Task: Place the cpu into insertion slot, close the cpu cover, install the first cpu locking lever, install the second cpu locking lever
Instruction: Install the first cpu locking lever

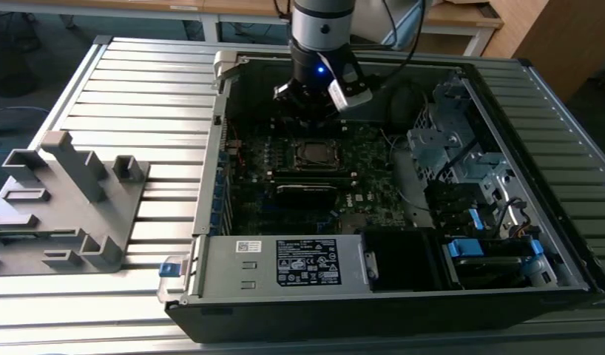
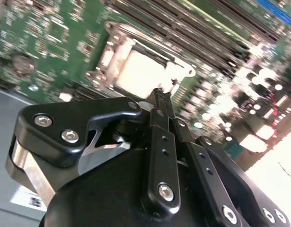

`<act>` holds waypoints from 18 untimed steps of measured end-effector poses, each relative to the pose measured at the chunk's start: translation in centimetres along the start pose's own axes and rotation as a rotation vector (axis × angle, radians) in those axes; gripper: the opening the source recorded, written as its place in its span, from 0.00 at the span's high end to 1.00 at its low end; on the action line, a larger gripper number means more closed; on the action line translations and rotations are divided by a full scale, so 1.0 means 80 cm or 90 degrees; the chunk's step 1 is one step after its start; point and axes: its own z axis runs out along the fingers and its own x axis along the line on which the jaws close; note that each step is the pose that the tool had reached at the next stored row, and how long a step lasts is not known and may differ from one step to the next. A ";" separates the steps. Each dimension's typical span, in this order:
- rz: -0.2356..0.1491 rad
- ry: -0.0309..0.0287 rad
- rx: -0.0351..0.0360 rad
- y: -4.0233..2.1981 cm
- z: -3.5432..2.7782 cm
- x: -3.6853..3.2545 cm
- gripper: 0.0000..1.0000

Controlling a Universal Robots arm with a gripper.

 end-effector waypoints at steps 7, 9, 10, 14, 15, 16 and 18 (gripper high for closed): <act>0.000 0.0000 0.0013 -0.0007 0.0000 0.0288 0.89; 0.000 -0.0001 0.0017 -0.0007 0.0001 0.0327 0.89; 0.000 -0.0001 0.0018 -0.0007 0.0001 0.0332 0.89; 0.001 0.0008 -0.0344 -0.0012 0.0000 0.0360 0.89; 0.001 0.0011 -0.0449 -0.0015 -0.0002 0.0370 0.89; 0.002 0.0012 -0.0498 -0.0016 -0.0002 0.0384 0.89; 0.002 0.0012 -0.0521 -0.0018 -0.0003 0.0438 0.89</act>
